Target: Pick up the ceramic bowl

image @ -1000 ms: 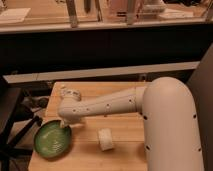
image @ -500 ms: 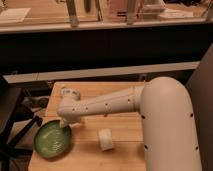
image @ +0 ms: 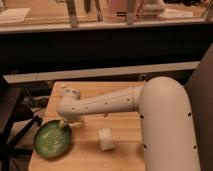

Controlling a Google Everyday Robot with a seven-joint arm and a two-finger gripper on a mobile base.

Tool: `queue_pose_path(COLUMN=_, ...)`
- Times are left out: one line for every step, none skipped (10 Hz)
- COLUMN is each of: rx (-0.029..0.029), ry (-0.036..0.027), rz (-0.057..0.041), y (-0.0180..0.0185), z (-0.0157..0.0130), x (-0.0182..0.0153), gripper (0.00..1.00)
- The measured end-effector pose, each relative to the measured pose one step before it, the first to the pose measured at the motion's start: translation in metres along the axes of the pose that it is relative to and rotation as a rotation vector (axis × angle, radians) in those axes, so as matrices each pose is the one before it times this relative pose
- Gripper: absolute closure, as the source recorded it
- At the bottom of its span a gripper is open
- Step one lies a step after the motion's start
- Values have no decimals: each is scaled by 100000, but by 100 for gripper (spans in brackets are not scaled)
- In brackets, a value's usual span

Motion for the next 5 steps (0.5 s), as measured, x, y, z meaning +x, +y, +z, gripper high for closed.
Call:
queue_pose_path(rx=-32, ry=-273, rz=-142, y=74, z=115, x=-44, gripper=20)
queue_pose_path(rx=16, ry=130, rz=-251, y=61, z=12, x=116, gripper=20)
queue_pose_path(rx=-65, ry=-17, rz=-233, y=66, z=59, x=61, gripper=20)
queue_pose_path(rx=88, ry=-69, rz=-333, y=-62, z=52, x=23, gripper=20)
queue_pose_path(rx=-18, ry=-16, rz=-286, y=-14, z=42, x=39, gripper=20)
